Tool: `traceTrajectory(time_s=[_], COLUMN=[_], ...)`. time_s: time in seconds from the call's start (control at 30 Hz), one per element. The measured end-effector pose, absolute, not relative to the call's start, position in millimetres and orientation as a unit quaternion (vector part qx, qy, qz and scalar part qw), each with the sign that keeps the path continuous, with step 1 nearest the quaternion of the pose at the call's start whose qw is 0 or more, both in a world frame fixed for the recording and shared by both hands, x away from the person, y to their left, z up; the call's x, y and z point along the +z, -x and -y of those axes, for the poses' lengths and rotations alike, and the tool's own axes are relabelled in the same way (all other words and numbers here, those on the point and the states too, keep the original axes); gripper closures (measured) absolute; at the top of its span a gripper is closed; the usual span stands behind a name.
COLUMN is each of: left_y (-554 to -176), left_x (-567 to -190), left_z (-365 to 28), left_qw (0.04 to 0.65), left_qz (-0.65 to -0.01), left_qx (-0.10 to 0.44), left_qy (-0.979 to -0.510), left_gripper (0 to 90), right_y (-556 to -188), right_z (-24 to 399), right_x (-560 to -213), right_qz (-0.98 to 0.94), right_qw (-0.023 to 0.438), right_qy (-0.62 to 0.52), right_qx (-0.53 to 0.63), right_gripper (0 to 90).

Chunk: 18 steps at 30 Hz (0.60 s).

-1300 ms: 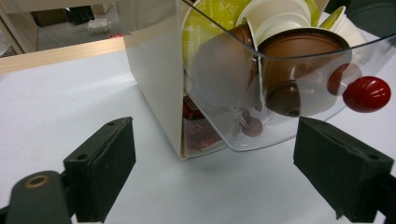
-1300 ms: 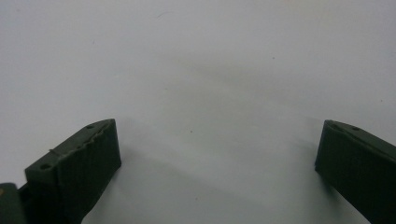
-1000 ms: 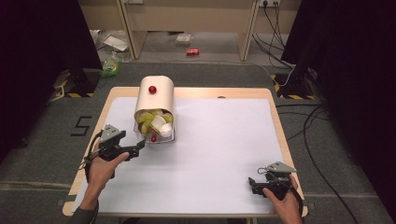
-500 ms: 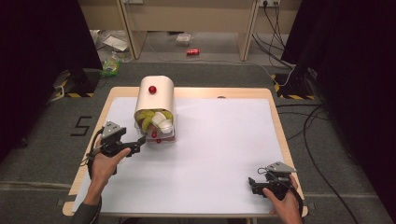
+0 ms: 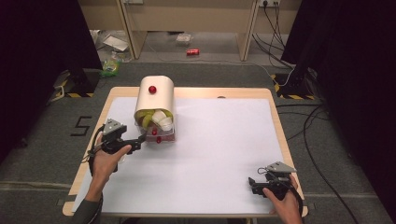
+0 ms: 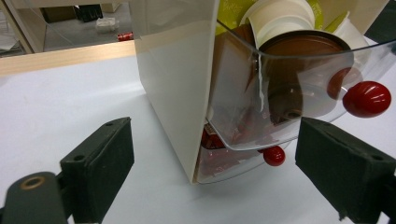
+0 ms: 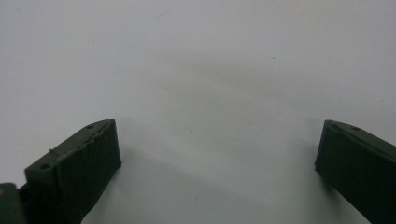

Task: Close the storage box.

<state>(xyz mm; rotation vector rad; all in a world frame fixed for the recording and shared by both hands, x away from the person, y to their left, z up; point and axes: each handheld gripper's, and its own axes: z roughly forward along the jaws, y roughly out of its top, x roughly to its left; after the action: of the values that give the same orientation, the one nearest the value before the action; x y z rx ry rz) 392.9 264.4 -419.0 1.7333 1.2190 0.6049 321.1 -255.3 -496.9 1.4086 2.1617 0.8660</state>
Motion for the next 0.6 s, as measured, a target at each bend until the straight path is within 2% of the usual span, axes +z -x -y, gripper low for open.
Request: traceTrajectory(time_s=[0.6], left_y=[-399.8], left_x=[-418.3], left_z=[-262.5], left_qw=[0.446], left_qz=[-0.500], left_qx=[0.252], left_qy=[-0.698], left_gripper=[11.5], right_y=[-321.1], right_z=[255.3], right_x=[-496.9], right_qz=[-0.777], right_qw=[0.208], right_qy=[-0.506], right_qx=[0.311], right_gripper=[0.3])
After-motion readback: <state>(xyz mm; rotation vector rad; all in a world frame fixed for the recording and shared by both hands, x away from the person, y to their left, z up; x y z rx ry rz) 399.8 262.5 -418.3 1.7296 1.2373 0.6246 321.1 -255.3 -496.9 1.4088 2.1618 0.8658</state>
